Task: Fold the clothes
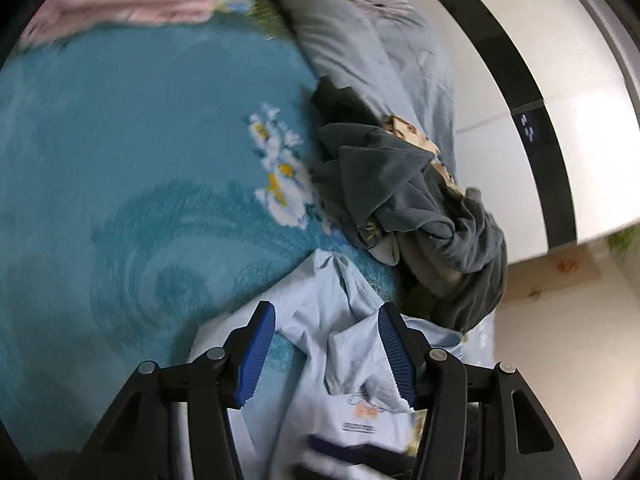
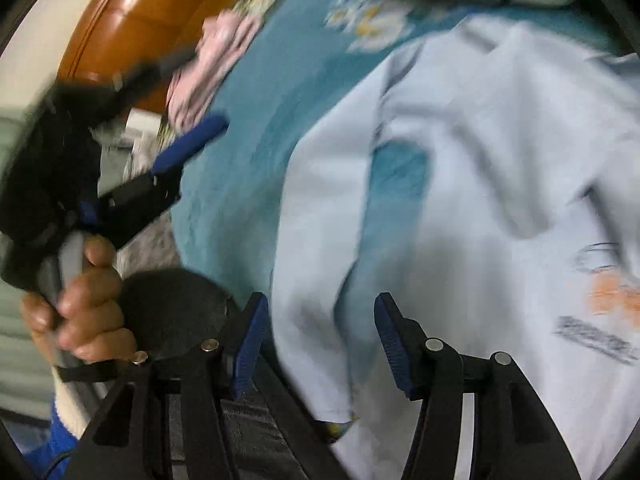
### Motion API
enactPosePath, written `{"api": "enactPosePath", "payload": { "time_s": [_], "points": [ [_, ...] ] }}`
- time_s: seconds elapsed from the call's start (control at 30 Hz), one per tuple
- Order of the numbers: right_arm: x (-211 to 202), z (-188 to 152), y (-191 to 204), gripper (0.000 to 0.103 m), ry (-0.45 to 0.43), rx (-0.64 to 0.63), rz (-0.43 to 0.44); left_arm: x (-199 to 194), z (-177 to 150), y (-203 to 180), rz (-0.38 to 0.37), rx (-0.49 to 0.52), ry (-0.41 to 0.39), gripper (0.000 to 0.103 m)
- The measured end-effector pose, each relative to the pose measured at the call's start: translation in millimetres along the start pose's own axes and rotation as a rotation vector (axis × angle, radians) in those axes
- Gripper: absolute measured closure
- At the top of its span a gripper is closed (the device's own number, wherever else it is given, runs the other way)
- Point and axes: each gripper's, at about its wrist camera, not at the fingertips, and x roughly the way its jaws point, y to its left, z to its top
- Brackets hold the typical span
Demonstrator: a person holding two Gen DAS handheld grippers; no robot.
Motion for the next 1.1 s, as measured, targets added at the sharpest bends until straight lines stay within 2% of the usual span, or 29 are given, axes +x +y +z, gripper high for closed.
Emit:
{"api": "enactPosePath", "payload": {
  "time_s": [0.13,0.2,0.23,0.27,0.3,0.4,0.53,0.6,0.67,0.8,0.87,0.9,0.97,1.03,1.1],
  "points": [
    [28.3,-3.5,-4.1,0.046,0.087,0.021,-0.01,-6.2,0.8,6.4,-0.033,-0.052,-0.042,0.045],
    [36.7,-4.5,-1.7,0.052,0.104,0.014,-0.006,-4.6,1.0,6.4,-0.027,-0.057,-0.041,0.045],
    [37.3,-3.9,-0.7,0.068,0.1,0.014,-0.003,-3.7,1.3,5.6,-0.021,-0.053,-0.036,0.045],
    [37.9,-3.2,0.2,0.095,0.096,0.014,-0.001,-3.3,1.4,4.9,-0.017,-0.045,-0.031,0.045],
    [34.3,-1.4,0.5,0.101,0.084,0.016,-0.001,-2.9,1.6,4.3,-0.014,-0.038,-0.027,0.045],
    [-0.3,7.4,0.0,0.101,0.023,0.021,0.059,-3.7,2.6,5.6,-0.019,-0.034,-0.026,0.045],
    [-89.3,29.2,-2.7,0.101,-0.142,-0.015,0.061,-2.0,3.3,10.3,-0.028,-0.055,-0.029,0.044],
    [-128.0,44.8,-6.0,0.101,-0.196,-0.055,-0.021,3.4,2.8,8.8,-0.018,-0.045,-0.016,0.043],
    [-155.4,62.5,-13.3,0.101,-0.224,-0.089,-0.156,10.0,1.6,5.4,0.003,-0.023,0.003,0.043],
    [-160.2,85.9,-44.8,0.1,-0.206,-0.053,-0.366,24.6,-0.8,-0.5,0.058,0.02,0.045,0.043],
    [-159.9,88.6,-58.8,0.099,-0.209,-0.031,-0.421,30.2,-2.0,-2.4,0.082,0.036,0.059,0.043],
    [-161.2,88.6,-61.4,0.097,-0.224,-0.015,-0.425,32.9,-2.6,-3.2,0.093,0.044,0.065,0.043],
    [-164.8,86.2,-65.3,0.076,-0.277,0.017,-0.408,39.4,-4.2,-3.9,0.115,0.052,0.078,0.043],
    [-168.0,77.2,-70.5,0.062,-0.329,0.053,-0.372,49.7,-6.7,-4.8,0.139,0.06,0.1,0.043],
    [-171.4,64.1,-89.3,0.061,-0.342,0.124,-0.329,60.2,-9.2,-6.8,0.156,0.073,0.123,0.043]
  ]
}}
